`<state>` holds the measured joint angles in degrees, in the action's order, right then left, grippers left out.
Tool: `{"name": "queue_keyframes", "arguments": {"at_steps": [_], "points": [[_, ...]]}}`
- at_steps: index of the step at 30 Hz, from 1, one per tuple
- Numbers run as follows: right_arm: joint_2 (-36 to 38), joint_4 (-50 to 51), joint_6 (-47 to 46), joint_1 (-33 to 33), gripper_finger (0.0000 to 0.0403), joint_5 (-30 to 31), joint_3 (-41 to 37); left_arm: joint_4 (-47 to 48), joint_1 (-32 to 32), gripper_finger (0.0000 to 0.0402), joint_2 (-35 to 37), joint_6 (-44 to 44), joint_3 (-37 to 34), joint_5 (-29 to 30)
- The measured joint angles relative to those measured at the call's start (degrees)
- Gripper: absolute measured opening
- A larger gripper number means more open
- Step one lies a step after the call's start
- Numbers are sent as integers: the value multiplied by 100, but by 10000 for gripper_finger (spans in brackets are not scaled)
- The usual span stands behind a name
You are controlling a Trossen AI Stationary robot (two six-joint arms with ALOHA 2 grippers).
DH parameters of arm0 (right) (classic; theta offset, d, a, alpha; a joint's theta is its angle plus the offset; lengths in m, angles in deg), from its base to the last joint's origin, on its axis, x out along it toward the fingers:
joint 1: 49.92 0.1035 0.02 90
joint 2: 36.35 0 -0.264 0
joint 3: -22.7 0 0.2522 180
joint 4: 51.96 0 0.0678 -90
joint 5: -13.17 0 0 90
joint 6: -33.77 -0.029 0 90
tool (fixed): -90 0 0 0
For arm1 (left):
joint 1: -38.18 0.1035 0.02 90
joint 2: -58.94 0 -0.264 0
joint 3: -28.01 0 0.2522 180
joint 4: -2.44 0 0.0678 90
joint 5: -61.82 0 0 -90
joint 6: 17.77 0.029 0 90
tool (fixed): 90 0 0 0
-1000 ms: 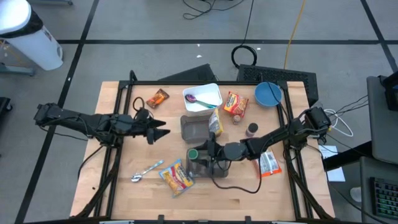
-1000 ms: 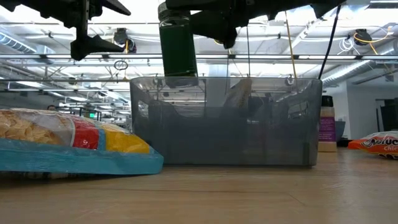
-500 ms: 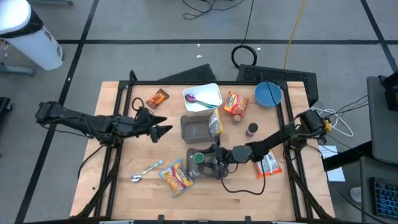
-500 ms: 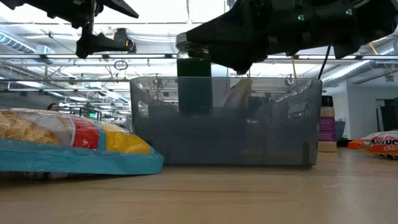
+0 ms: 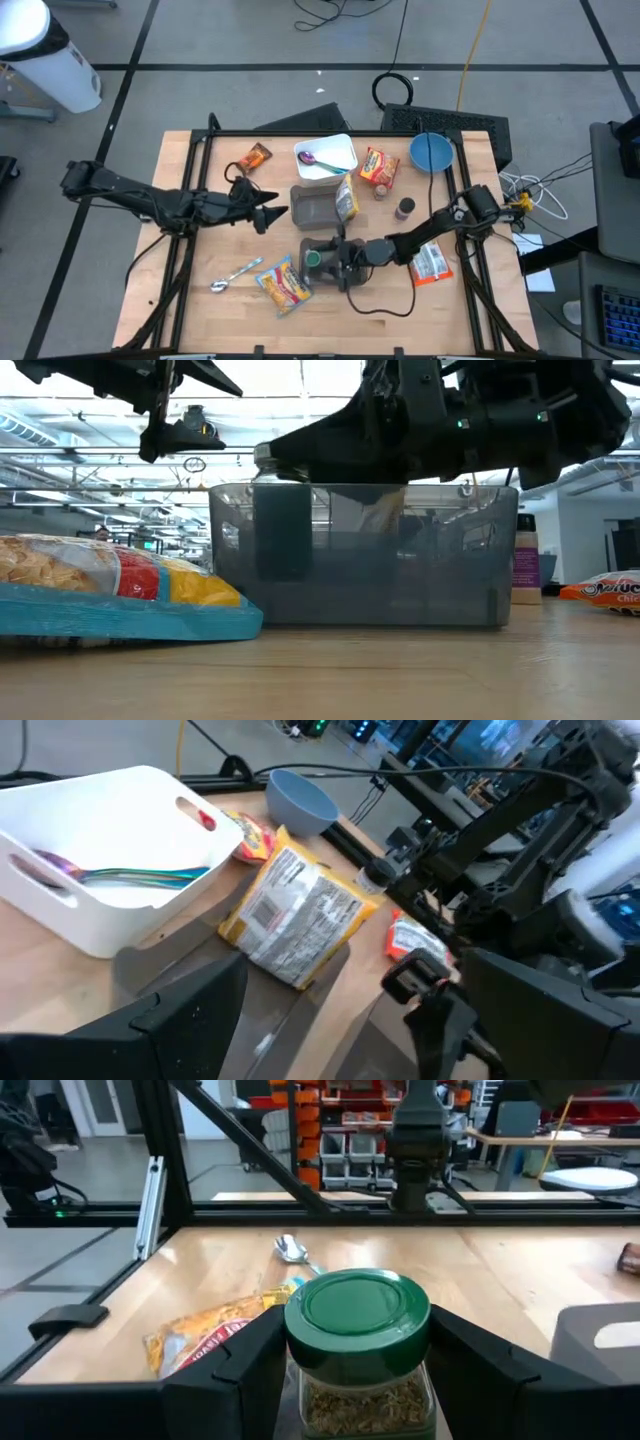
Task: Pick & Place Food Item
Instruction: Put the green seasoning bottle into the bottom black bin
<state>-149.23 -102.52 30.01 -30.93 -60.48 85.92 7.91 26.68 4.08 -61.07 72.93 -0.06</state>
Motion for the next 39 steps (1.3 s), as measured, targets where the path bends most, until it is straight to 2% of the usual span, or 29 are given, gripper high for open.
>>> {"name": "queue_keyframes", "arguments": {"at_steps": [8, 29, 39], "points": [[-120, -58, 41, -151, 195, -17, 80, -258, -39, 379, -102, 80, 0, -112], [-126, 30, 41, -381, 195, -170, 80, -254, -42, 379, -104, 98, 0, -120], [-348, -190, -116, -479, 195, -312, 82, -261, -42, 379, -104, 54, 0, -110]]}}
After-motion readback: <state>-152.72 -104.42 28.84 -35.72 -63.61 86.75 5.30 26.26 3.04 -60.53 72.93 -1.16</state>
